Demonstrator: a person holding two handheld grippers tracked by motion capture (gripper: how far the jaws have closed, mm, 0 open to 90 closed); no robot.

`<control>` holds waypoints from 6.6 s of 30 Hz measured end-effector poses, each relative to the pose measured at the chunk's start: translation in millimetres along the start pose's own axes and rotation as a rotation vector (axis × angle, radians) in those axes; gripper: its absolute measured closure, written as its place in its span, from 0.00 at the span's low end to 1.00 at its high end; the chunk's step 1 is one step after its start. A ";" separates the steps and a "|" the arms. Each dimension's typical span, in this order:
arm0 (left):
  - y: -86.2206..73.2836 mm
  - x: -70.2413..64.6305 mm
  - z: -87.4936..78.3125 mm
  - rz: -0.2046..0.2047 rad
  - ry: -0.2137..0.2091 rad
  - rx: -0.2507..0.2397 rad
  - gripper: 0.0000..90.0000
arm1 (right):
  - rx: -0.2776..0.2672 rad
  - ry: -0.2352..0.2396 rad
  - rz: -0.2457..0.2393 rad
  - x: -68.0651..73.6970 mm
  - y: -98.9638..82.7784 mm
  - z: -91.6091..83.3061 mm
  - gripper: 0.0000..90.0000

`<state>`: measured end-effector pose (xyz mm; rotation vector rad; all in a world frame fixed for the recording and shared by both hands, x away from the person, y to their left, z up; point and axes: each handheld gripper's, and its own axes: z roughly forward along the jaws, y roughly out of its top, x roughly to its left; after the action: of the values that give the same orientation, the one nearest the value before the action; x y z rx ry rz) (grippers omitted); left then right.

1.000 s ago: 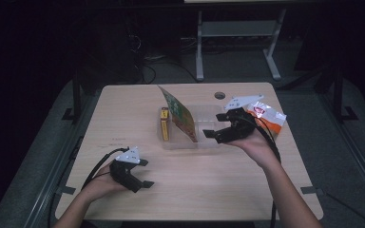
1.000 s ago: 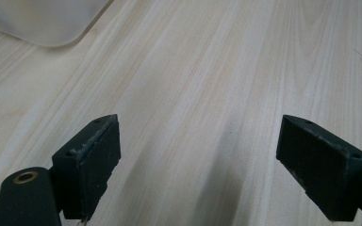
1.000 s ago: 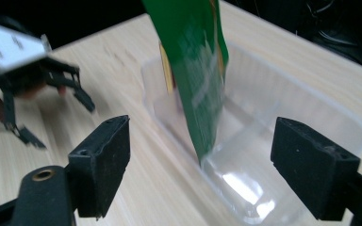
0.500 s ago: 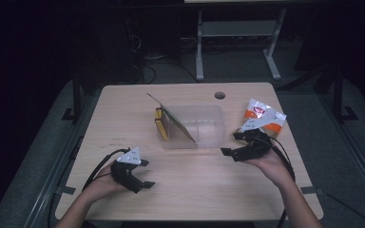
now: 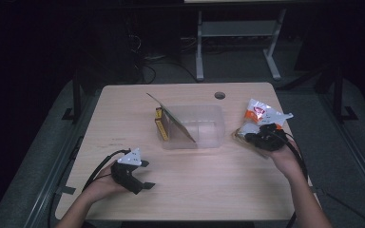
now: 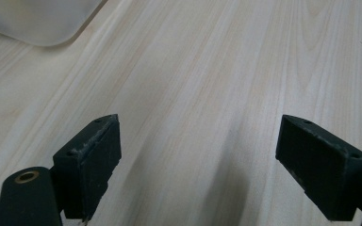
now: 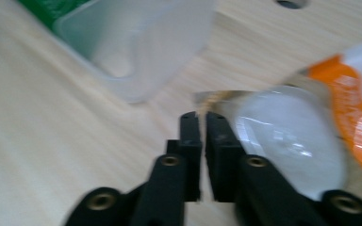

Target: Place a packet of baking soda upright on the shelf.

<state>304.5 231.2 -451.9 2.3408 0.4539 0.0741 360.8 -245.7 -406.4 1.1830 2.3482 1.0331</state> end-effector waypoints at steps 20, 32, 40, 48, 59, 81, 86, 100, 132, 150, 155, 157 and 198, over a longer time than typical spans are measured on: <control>-2.2 -1.7 1.5 -0.003 -0.002 0.013 0.16 | 0.137 -0.078 -0.011 -45.1 -15.3 36.6 1.00; -2.4 -3.6 0.9 0.007 0.003 0.016 0.16 | 0.202 -0.013 -0.085 -2.2 -28.4 17.3 1.00; -1.4 -5.6 1.5 0.008 0.002 0.009 0.16 | 0.234 0.073 -0.142 28.3 -32.2 11.2 1.00; -0.6 -5.6 1.5 0.013 -0.002 0.007 0.16 | 0.281 0.213 -0.247 69.1 -23.9 16.3 1.00; 0.1 -6.9 1.4 0.018 0.000 0.006 0.16 | 0.255 0.358 -0.376 107.8 -14.8 27.2 1.00; 3.9 -9.8 3.9 0.031 -0.008 0.007 0.16 | 0.200 0.516 -0.445 148.5 -3.4 51.6 1.00; 5.8 -10.2 5.9 0.035 -0.018 0.003 0.16 | 0.172 0.544 -0.474 168.2 4.3 63.2 1.00; 49.4 -19.9 35.9 0.102 -0.056 -0.046 0.16 | 0.069 0.402 -0.244 123.3 -9.9 16.6 0.71; 93.0 -12.9 95.8 0.095 -0.297 -0.013 0.49 | 0.069 0.331 0.041 55.6 -59.3 -8.2 0.37; 91.7 -14.2 94.9 0.120 -0.295 -0.032 0.59 | 0.102 0.520 0.048 62.5 -55.3 22.2 0.84; 91.7 -15.5 93.9 0.124 -0.286 -0.026 0.59 | 0.079 0.507 -0.025 71.3 -48.3 18.0 0.99; 91.3 -16.0 93.4 0.127 -0.280 -0.027 0.59 | 0.075 0.500 -0.042 73.1 -45.9 16.9 1.00; 20.5 -10.2 6.3 0.031 -0.079 -0.073 0.23 | -0.161 0.436 -0.230 77.3 22.1 -62.2 1.00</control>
<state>302.3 209.9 -441.7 2.2699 0.3702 0.0122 291.7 -204.5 -344.4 0.6579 2.5764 1.4798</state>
